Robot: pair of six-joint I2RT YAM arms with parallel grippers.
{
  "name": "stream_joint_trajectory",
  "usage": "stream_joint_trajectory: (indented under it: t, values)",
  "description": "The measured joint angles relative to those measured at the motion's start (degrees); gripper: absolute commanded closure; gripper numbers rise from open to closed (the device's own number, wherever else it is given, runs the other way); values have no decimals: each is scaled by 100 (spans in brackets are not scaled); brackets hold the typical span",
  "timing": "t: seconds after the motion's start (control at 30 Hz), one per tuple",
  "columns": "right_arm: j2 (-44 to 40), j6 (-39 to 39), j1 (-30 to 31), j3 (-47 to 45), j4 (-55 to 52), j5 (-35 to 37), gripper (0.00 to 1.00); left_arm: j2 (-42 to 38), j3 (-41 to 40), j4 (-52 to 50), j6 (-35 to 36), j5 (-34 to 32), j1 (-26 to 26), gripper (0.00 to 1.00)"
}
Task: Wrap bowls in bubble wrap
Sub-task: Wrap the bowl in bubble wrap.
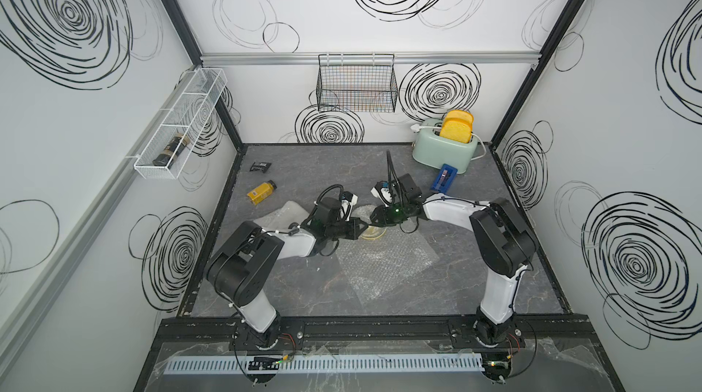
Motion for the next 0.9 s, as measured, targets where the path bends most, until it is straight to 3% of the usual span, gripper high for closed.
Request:
stream_joint_trajectory:
  t: [0.1,0.2,0.37,0.63,0.77,0.9]
  values:
    - [-448,37,-103,-35,-52,-46,44,13,37,-118,74,-92,-13,95]
    - [-680,59,-90,85,-42,-221,44,33,59,-214,140,-149,-44,94]
    - [-273,87,7,564,-76,-352,51,57,166,-341,199,-186,-79,93]
    - [402,127,-22,605,-271,-417,62,20,179,-492,258,-260,-87,91]
    - [544,114,-48,610,-299,-531,81,13,212,-599,269,-275,-90,89]
    - [584,140,-103,616,-313,-592,98,-162,216,-748,262,-293,-101,68]
